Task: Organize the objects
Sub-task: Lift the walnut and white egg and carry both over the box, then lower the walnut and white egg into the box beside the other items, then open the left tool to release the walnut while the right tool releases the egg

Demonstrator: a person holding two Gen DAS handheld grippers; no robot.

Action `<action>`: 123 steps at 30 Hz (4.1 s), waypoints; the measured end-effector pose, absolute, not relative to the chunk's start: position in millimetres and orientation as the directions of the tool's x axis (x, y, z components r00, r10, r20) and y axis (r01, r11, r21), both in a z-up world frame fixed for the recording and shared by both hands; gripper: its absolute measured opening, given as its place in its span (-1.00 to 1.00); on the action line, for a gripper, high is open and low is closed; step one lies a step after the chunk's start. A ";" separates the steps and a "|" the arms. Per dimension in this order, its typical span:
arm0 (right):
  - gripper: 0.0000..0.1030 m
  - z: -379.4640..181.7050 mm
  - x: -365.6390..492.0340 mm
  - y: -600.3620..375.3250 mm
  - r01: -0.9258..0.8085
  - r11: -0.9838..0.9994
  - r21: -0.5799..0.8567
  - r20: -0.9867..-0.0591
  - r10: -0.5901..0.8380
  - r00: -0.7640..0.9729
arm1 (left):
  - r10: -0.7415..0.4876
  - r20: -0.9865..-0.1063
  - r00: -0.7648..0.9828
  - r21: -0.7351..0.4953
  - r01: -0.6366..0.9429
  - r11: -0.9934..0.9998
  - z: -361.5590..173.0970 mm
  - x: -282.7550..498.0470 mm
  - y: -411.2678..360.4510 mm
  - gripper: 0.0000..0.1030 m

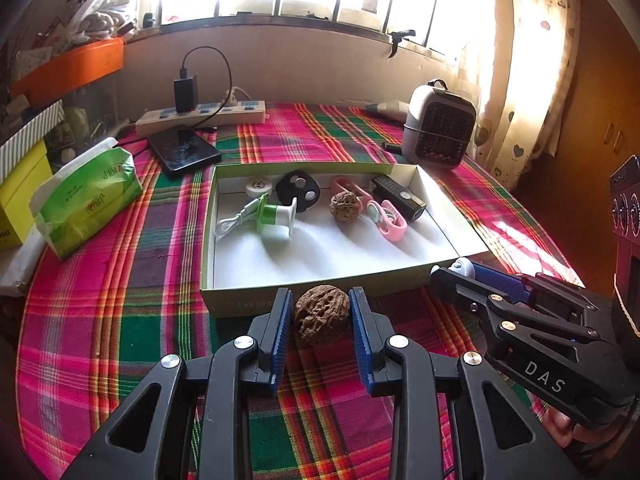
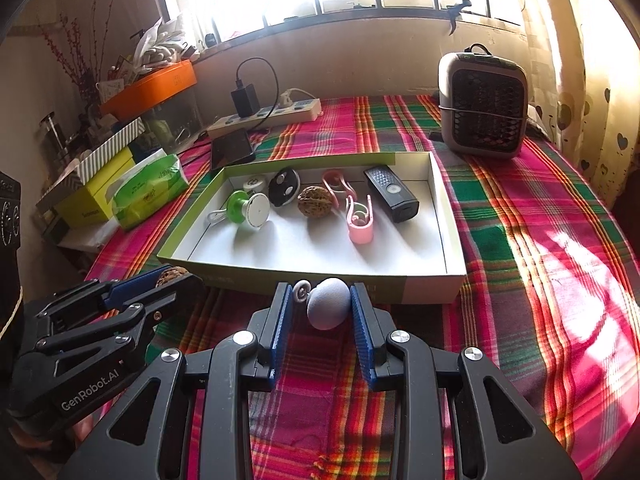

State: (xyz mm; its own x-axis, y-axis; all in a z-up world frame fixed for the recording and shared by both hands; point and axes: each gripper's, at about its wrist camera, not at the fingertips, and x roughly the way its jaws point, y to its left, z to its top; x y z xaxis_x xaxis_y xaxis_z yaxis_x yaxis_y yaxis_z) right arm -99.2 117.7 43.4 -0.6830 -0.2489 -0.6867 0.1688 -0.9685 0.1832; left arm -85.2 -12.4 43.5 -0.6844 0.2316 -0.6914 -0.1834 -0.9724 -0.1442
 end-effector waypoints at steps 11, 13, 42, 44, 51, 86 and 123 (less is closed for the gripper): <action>-0.40 50.9 -118.9 128.0 0.155 -0.971 0.180 -0.680 -0.237 -0.694 | 0.235 -0.696 -0.679 -0.149 -0.184 -0.972 48.4 -110.4 -7.3 -0.48; -0.40 51.3 -124.2 130.0 0.151 -0.973 0.177 -0.681 -0.231 -0.694 | 0.234 -0.700 -0.674 -0.146 -0.185 -0.972 47.2 -116.9 -6.0 -0.48; -0.40 28.1 -178.0 149.8 0.116 -0.988 0.104 -0.749 -0.154 -0.645 | 0.230 -0.758 -0.610 -0.132 -0.201 -0.971 23.9 -186.8 10.9 -0.48; -0.40 28.5 -179.2 148.7 0.117 -0.989 0.092 -0.747 -0.147 -0.648 | 0.228 -0.762 -0.606 -0.130 -0.201 -0.971 21.7 -189.2 11.5 -0.48; -0.40 27.2 -182.0 145.7 0.128 -0.988 0.085 -0.749 -0.148 -0.646 | 0.226 -0.767 -0.600 -0.122 -0.209 -0.970 18.2 -192.9 14.9 -0.48; -0.40 20.9 -184.9 135.0 0.139 -0.989 0.043 -0.763 -0.122 -0.634 | 0.197 -0.783 -0.590 -0.088 -0.208 -0.974 12.3 -196.8 19.4 -0.48; -0.27 27.9 -177.2 138.9 0.106 -0.994 0.036 -0.747 -0.097 -0.658 | 0.178 -0.768 -0.615 -0.078 -0.185 -0.980 21.5 -183.4 18.9 -0.32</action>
State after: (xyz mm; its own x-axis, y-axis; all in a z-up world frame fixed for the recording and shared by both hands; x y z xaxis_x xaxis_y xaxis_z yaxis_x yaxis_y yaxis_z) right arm -177.2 138.9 27.9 -0.6578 -0.0970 -0.7470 0.1057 -0.9937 0.0360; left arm -183.4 18.9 21.5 -0.6152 0.1776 -0.7681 -0.1850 -0.9796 -0.0783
